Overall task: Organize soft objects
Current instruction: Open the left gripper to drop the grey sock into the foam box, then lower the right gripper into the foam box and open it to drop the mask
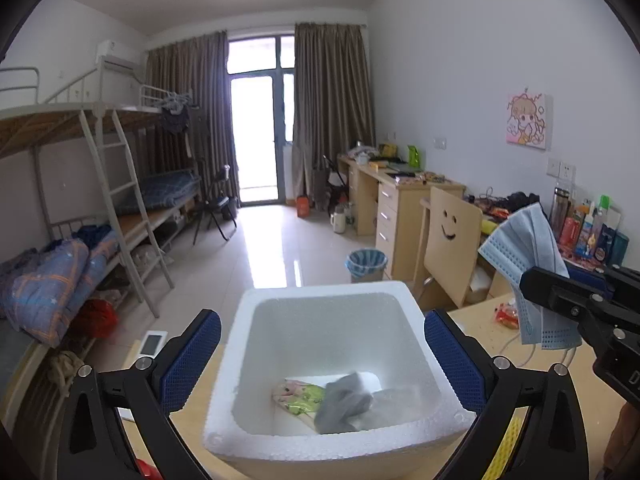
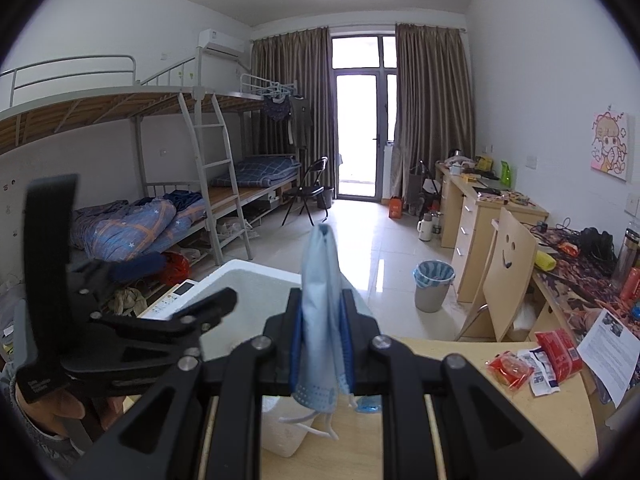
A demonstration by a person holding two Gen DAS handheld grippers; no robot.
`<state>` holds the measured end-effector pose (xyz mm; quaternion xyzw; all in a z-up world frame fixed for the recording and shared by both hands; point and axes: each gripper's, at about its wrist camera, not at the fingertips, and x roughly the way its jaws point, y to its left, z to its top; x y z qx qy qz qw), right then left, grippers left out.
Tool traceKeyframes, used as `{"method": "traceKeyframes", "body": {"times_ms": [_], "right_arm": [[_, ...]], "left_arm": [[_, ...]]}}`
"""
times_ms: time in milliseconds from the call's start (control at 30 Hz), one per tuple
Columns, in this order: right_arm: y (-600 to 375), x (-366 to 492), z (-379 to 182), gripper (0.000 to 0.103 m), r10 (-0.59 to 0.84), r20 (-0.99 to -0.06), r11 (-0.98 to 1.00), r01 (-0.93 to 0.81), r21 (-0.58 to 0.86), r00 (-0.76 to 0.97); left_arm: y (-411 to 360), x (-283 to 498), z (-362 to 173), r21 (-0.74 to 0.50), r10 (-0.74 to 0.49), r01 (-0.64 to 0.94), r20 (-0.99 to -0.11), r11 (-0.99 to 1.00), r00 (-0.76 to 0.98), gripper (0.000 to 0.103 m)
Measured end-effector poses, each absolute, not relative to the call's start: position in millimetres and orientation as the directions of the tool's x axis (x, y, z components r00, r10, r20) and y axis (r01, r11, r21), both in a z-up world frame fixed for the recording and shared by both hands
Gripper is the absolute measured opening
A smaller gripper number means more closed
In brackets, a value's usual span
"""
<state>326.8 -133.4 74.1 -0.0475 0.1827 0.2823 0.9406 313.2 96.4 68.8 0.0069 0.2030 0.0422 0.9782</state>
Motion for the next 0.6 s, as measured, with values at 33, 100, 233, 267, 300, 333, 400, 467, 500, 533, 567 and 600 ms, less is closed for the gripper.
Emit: {"method": "traceKeyframes", "body": {"times_ms": [33,100,233,267,300,333,400,467,500,533,567,600], "right_arm": [[-134,326,74,0.021,0.513,-0.369,0.837,-0.547,0.015,0.775],[-134,326,74,0.021,0.513,-0.369,0.838,-0.546,0.019,0.775],[-131,324,75,0.021,0.519,-0.368,0.834,-0.552,0.019,0.772],[-131,324,76,0.021,0.520,-0.368,0.833,-0.553,0.018,0.771],[-129,324,76,0.021,0.522,-0.369,0.831,-0.556,0.015,0.769],[-128,324,76,0.021,0.524,-0.370,0.829,-0.559,0.014,0.767],[-124,325,77,0.021,0.531,-0.372,0.823,-0.568,0.014,0.761],[-120,325,77,0.021,0.536,-0.373,0.819,-0.574,0.011,0.757],[-117,325,77,0.021,0.539,-0.374,0.816,-0.578,0.011,0.754],[-115,325,76,0.021,0.543,-0.375,0.813,-0.582,0.010,0.751],[-112,325,76,0.021,0.547,-0.377,0.809,-0.588,0.007,0.748],[-108,326,75,0.021,0.550,-0.379,0.805,-0.593,0.004,0.744]], "left_arm": [[97,313,70,0.031,0.083,-0.077,-0.398,0.997,0.914,0.102],[97,311,70,0.042,0.097,-0.087,-0.398,0.995,0.912,0.102],[98,304,73,0.046,0.097,-0.086,-0.386,0.995,0.917,0.102],[98,303,74,0.044,0.097,-0.086,-0.384,0.995,0.918,0.102],[100,300,75,0.045,0.101,-0.091,-0.380,0.995,0.919,0.102],[101,298,76,0.045,0.104,-0.094,-0.378,0.995,0.920,0.102],[105,292,77,0.044,0.100,-0.090,-0.367,0.995,0.925,0.102],[108,290,78,0.063,0.133,-0.118,-0.360,0.991,0.923,0.102],[111,288,79,0.063,0.136,-0.122,-0.357,0.991,0.924,0.102],[113,287,79,0.058,0.134,-0.121,-0.358,0.991,0.924,0.102],[116,285,80,0.051,0.133,-0.123,-0.360,0.991,0.924,0.102],[118,283,81,0.046,0.134,-0.126,-0.359,0.991,0.923,0.102]]}}
